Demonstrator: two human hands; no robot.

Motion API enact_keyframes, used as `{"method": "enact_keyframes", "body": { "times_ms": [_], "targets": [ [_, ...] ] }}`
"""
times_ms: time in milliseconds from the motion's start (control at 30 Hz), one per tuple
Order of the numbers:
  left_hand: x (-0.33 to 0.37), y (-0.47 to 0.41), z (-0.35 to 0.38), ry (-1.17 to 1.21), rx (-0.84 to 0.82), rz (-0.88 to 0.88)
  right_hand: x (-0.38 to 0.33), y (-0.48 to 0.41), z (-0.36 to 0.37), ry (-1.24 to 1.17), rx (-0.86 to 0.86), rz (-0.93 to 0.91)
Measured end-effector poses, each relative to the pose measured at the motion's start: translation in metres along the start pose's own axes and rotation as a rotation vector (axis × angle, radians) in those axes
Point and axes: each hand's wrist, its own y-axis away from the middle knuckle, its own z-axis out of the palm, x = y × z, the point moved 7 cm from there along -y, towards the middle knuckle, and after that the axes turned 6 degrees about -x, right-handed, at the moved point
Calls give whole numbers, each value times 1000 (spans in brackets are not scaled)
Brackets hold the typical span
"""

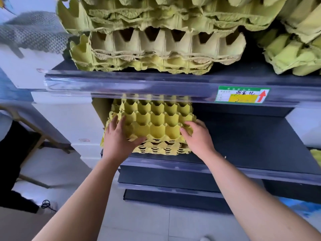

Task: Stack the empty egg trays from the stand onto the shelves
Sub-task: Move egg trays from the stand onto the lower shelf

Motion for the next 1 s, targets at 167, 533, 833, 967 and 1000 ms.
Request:
{"method": "enact_keyframes", "body": {
  "times_ms": [167, 533, 833, 967, 1000],
  "targets": [
    [66, 28, 8, -208, 159, 299, -5, 32, -33, 119, 105, -101],
    [255, 90, 141, -176, -111, 627, 127, 138, -161, 330, 298, 25],
    [455, 179, 281, -109, -246, 812, 313, 238, -296, 379, 373, 297],
    [535, 210, 340, -75, -335, 823, 388, 269, -349, 388, 400, 374],
    [551, 216, 354, -69, -363, 827, 405, 275, -360, 383, 407, 396]
  ]
}}
